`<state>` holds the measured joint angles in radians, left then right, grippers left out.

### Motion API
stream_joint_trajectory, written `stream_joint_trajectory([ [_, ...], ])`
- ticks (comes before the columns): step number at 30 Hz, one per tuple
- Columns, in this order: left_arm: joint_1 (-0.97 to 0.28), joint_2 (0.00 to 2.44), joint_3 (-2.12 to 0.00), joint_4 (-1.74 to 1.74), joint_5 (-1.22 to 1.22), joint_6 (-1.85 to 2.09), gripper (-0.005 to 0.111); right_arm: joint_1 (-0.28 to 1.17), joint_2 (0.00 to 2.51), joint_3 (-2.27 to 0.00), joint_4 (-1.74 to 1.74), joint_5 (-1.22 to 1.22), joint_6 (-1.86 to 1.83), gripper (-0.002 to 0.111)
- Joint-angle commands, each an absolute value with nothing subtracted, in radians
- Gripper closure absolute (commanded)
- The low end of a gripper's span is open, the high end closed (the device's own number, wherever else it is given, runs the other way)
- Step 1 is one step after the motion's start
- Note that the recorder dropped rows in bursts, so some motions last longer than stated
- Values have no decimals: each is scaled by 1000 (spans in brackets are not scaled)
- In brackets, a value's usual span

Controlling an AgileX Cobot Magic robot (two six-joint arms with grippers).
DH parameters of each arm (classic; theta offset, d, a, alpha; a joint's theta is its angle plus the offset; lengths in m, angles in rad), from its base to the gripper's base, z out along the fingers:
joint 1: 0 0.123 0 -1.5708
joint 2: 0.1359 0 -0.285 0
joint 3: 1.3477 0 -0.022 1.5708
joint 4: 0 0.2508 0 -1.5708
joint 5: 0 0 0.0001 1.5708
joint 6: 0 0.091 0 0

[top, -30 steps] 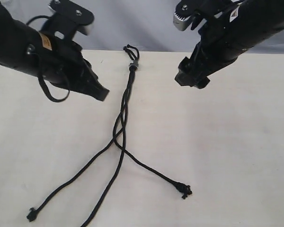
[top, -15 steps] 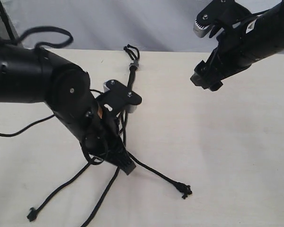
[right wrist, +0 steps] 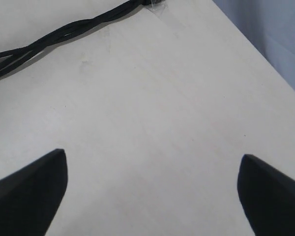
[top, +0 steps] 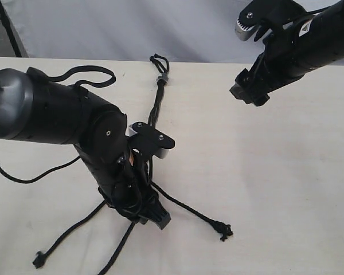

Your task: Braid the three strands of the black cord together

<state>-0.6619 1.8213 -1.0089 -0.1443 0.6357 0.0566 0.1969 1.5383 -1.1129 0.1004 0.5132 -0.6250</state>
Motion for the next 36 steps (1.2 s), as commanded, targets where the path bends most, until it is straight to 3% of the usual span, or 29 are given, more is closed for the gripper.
stream_joint_trajectory([
  [1,-668,1838,-1008,-151,624,38,61,192,1532,-1110,105,504,-629,21],
  [8,-672,1912,-1008,-133,604,40,70,192,1532,-1110,110,502,-629,21],
  [10,-672,1920,-1008,-129,604,40,79,192,1532,-1110,110,499,-629,21],
  [14,-672,1918,-1008,-112,606,47,106,192,1532,-1110,110,495,-629,21],
  [29,-670,1818,-1009,465,671,48,106,192,1532,-1110,112,478,-618,21],
  [36,-570,1925,-1007,537,563,45,106,192,1532,-1110,116,480,-619,21],
])
